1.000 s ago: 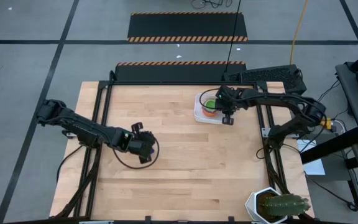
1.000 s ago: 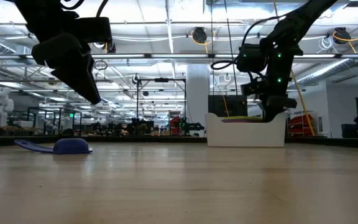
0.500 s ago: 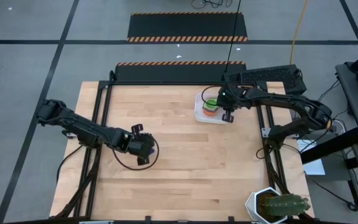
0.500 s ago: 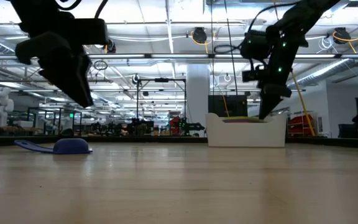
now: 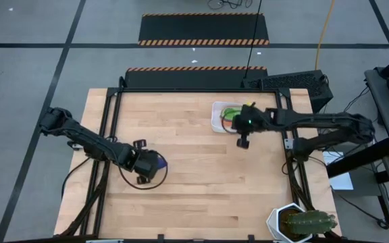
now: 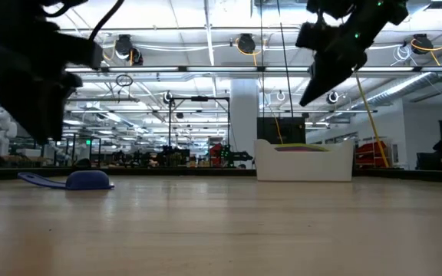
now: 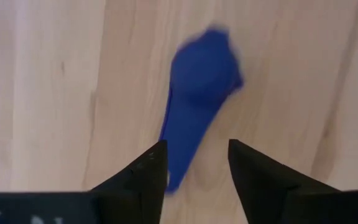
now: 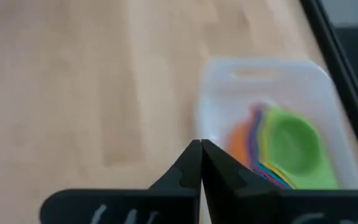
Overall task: Nest measuring cups in basket
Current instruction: Stack the purple measuring cup on top of the green measuring cup in the white bin
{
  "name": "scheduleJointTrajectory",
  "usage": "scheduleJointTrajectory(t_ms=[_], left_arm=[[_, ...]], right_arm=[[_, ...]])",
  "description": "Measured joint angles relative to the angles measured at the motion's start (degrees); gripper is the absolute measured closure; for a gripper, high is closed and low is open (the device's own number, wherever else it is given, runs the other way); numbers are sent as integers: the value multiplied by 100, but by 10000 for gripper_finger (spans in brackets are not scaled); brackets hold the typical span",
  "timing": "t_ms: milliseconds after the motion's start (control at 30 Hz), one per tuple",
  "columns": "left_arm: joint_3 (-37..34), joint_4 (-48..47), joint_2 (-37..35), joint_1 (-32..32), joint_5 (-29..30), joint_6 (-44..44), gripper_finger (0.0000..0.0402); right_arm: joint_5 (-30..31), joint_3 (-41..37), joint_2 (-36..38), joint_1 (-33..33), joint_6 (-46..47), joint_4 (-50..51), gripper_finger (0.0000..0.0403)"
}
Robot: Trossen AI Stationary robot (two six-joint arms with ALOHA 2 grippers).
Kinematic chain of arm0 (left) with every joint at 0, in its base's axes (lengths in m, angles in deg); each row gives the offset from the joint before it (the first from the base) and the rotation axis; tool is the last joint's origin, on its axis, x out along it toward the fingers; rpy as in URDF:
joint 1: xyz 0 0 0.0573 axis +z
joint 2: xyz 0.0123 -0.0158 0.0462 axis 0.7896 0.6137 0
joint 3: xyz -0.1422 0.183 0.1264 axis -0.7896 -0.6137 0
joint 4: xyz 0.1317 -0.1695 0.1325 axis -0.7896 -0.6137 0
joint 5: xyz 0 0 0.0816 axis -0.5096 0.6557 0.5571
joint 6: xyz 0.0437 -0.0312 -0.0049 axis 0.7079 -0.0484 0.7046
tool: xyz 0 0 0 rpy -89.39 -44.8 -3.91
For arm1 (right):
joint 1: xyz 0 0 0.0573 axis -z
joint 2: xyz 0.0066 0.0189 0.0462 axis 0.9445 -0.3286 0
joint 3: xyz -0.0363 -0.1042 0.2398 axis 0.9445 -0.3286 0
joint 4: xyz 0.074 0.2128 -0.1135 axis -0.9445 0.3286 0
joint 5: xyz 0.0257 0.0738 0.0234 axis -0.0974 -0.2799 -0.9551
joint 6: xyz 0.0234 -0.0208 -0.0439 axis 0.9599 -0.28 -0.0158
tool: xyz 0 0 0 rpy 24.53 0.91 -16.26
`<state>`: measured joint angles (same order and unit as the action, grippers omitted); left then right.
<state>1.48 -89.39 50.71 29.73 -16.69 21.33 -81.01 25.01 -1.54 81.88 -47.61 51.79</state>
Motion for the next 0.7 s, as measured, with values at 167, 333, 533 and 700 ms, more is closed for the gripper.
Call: scheduleJointTrajectory(t_ms=[167,333,533,700], left_arm=[[0,-798,0,159,-375,-722,183],[-24,-1020,2,577,-811,-2684,139],[-26,-1124,2,754,-631,-3387,142],[-66,-1183,2,731,-768,-4188,160]], right_arm=[[4,-4,-2,-808,92,-338,403],[9,-4,-2,-1308,-16,-566,403],[20,-7,-2,-1458,-126,-516,403],[14,-7,-2,-1457,-153,-287,403]])
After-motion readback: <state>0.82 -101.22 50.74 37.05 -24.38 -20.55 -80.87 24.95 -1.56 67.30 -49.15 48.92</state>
